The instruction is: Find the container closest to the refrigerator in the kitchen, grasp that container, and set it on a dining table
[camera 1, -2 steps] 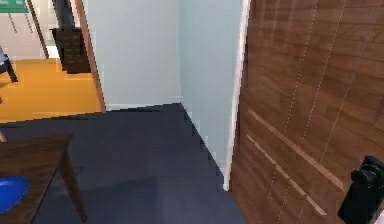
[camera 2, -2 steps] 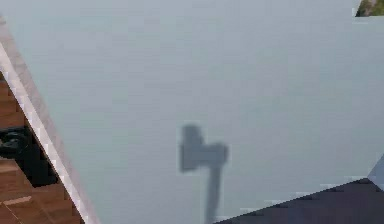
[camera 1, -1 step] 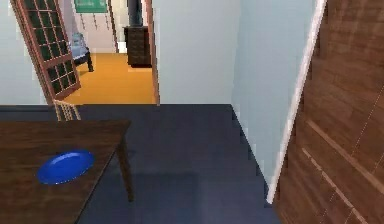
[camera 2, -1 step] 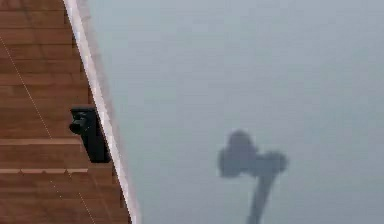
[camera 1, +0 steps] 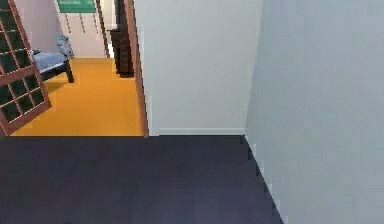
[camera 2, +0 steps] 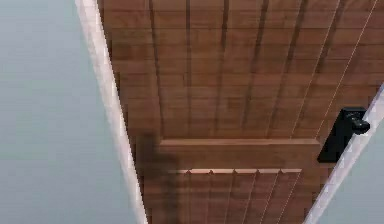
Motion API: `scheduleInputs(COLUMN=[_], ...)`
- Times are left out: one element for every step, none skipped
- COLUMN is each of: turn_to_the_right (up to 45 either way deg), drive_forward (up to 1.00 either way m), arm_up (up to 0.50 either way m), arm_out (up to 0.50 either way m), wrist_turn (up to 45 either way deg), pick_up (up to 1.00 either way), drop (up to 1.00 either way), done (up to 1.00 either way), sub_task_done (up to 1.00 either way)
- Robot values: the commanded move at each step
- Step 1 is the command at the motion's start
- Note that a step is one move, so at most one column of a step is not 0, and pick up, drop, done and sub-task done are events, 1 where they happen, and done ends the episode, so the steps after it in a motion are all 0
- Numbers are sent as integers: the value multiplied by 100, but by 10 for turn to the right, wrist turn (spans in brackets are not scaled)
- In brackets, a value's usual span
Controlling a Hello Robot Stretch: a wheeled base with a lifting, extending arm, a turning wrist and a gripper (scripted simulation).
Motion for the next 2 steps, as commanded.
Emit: scheduleInputs(turn_to_the_right=[0, -450], drive_forward=[50, 0], arm_up=[0, 0], arm_out=[0, 0], wrist_turn=[0, 0], pick_up=[0, 0], drop=[0, 0], done=[0, 0], sub_task_done=[0, 0])
